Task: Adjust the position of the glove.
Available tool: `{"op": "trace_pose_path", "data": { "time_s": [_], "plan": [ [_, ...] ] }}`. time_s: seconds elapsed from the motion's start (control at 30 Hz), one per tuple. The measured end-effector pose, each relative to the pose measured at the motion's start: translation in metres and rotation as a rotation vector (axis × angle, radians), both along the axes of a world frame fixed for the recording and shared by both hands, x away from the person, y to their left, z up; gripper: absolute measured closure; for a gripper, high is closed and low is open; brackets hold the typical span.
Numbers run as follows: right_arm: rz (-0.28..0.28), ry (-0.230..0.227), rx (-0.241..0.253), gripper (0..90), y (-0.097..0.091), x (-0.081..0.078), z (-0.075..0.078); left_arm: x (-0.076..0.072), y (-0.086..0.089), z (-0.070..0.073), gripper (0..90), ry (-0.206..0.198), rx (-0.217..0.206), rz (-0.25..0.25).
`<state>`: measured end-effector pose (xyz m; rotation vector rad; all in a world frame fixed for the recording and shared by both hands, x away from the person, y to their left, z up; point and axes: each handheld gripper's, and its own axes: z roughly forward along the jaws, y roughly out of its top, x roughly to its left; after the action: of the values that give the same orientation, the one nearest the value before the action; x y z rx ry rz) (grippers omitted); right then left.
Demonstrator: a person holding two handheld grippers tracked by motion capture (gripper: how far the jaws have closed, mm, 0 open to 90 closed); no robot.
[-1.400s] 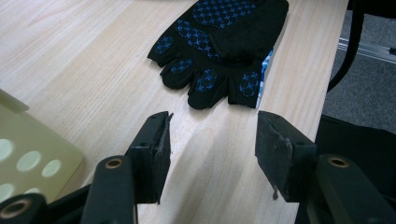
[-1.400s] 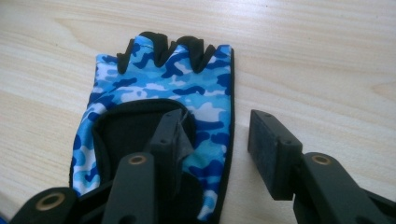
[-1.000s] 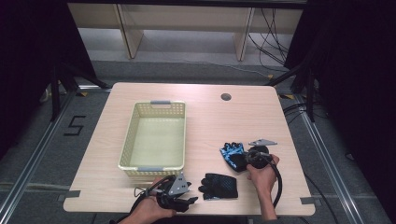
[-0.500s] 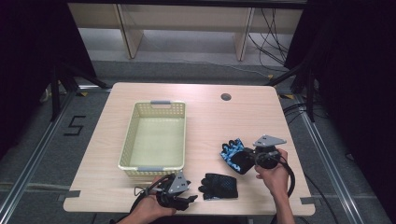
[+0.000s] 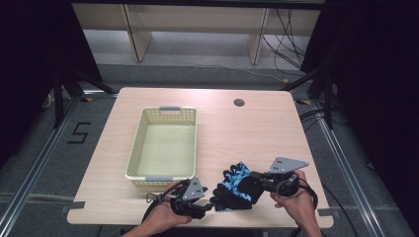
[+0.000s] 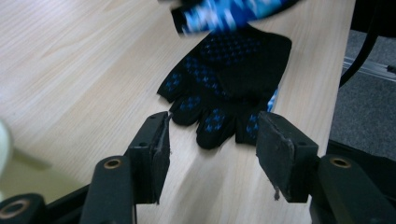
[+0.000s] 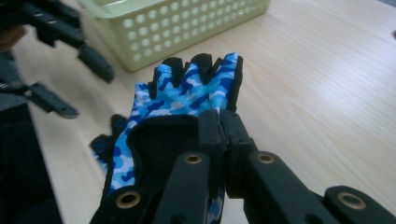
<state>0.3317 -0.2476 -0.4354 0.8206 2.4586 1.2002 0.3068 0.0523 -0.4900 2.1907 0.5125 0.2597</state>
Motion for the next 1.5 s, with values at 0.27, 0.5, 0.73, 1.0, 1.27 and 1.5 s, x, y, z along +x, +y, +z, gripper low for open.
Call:
{"op": "trace_pose_path", "data": {
  "time_s": [0.27, 0.5, 0.73, 1.0, 1.27, 1.5],
  "plan": [
    [0.108, 0.012, -0.009, 89.0, 0.014, -0.009, -0.006, 0.001, -0.005, 0.005, 44.3, 0.032, -0.02, -0.021],
    [0.175, 0.008, 0.007, 89.1, 0.023, -0.009, -0.009, 0.003, -0.005, 0.007, 50.7, 0.088, -0.062, -0.054],
    [0.184, 0.034, 0.022, 89.1, 0.026, -0.009, -0.01, -0.003, -0.007, 0.008, 80.0, 0.108, -0.067, -0.077],
    [0.202, 0.052, -0.005, 89.1, 0.032, 0.004, -0.01, -0.005, -0.018, 0.002, 85.9, 0.165, -0.068, -0.088],
    [0.233, 0.122, -0.048, 89.0, 0.041, 0.025, -0.03, -0.003, -0.019, -0.011, 85.1, 0.186, -0.053, -0.056],
    [0.191, 0.169, -0.068, 88.1, 0.042, 0.03, -0.041, -0.002, -0.02, -0.019, 82.4, 0.197, -0.026, -0.049]
  ]
}}
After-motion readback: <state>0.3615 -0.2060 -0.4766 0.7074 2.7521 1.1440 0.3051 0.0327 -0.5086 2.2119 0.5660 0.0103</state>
